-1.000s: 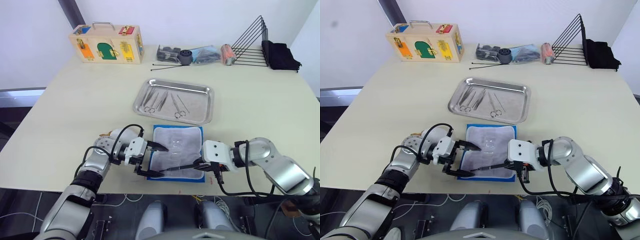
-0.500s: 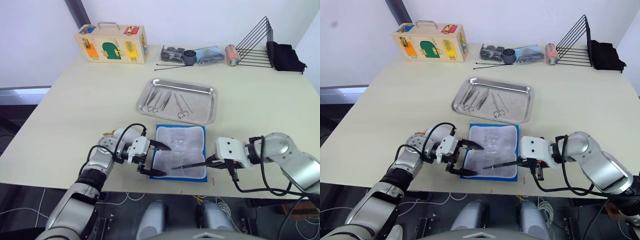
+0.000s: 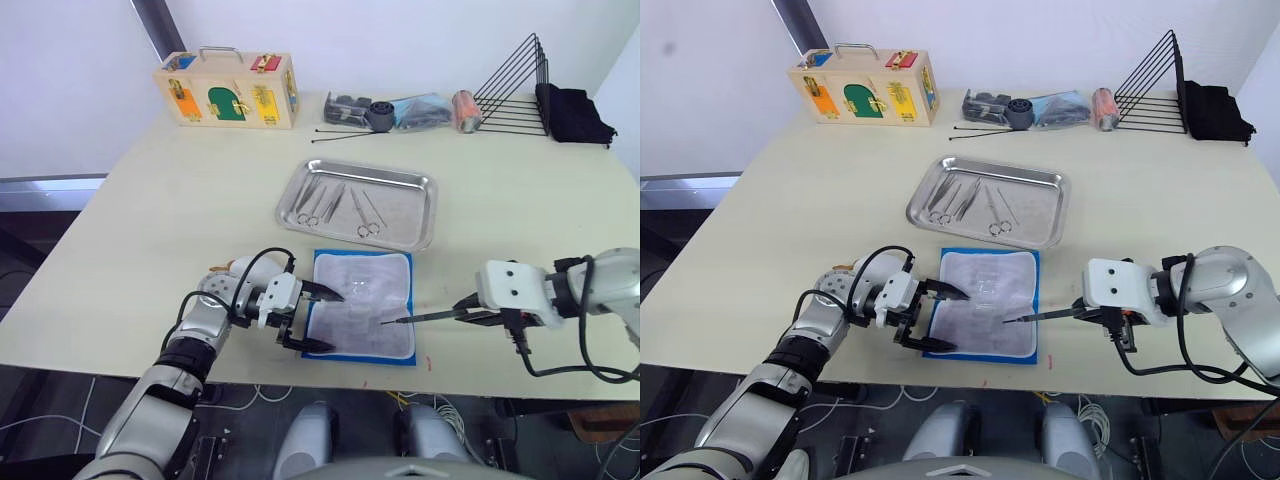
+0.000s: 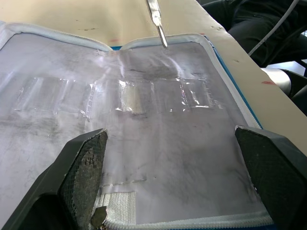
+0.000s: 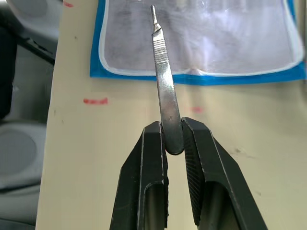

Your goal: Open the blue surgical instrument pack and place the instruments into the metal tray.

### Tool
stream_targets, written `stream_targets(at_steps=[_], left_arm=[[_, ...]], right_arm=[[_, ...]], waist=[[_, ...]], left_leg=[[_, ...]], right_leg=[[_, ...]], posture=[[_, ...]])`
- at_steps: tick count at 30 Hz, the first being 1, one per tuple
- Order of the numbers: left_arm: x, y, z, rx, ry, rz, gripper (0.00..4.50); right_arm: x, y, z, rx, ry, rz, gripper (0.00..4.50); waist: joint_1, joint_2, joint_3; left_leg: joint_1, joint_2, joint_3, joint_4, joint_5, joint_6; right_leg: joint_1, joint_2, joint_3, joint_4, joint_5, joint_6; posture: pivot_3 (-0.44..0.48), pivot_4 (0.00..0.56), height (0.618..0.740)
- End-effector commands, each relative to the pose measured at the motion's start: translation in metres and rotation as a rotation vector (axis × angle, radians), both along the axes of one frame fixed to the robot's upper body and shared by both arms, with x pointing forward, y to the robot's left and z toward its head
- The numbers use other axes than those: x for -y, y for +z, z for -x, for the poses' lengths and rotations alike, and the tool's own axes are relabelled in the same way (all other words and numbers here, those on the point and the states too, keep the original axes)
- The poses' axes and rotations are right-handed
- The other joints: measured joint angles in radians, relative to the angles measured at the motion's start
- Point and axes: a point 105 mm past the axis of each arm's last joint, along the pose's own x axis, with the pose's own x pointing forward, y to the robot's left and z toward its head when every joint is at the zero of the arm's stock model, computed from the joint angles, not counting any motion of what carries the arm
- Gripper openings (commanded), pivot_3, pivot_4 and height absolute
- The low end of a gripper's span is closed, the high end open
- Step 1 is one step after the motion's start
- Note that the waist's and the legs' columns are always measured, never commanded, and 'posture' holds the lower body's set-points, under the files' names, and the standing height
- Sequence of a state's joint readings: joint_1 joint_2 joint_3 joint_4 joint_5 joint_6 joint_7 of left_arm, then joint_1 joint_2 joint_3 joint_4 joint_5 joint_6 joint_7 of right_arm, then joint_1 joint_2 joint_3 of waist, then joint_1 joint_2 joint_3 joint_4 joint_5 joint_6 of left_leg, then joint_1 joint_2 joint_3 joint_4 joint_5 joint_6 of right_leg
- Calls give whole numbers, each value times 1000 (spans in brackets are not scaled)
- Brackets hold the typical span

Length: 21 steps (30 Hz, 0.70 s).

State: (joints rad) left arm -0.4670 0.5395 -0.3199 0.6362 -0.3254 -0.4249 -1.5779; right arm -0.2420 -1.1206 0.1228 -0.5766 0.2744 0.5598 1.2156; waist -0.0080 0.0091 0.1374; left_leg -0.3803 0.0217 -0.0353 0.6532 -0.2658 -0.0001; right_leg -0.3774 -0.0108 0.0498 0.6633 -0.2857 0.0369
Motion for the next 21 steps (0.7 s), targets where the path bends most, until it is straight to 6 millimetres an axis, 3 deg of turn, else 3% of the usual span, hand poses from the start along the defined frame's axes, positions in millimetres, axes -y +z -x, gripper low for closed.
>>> stream_targets(at_steps=[1,7,14,21], left_arm=[[-8,-36,21,-141,-36,-117,4500],[-8,-37,21,-142,-36,-114,4500],[-7,-37,21,-141,-35,-109,4500],[-7,-37,20,-136,-28,-108,4500]], right_arm=[[8,15,1,60,16,35,27],[20,25,-11,102,-78,-28,27],[-4,44,-34,153,-228,-304,27],[-17,40,-71,129,-544,-507,27]], waist=[[0,0,0],[0,1,0],[0,2,-1],[0,3,-2]], left_leg=[[0,0,0,0,0,0],[0,0,0,0,0,0],[0,-1,0,0,0,0],[0,-1,-1,0,0,0]], right_leg=[[0,0,0,0,0,0],[0,-1,0,0,0,0],[0,-1,0,0,0,0],[1,-1,1,0,0,0]], posture=[[0,150,740],[0,150,740],[0,150,740],[0,150,740]])
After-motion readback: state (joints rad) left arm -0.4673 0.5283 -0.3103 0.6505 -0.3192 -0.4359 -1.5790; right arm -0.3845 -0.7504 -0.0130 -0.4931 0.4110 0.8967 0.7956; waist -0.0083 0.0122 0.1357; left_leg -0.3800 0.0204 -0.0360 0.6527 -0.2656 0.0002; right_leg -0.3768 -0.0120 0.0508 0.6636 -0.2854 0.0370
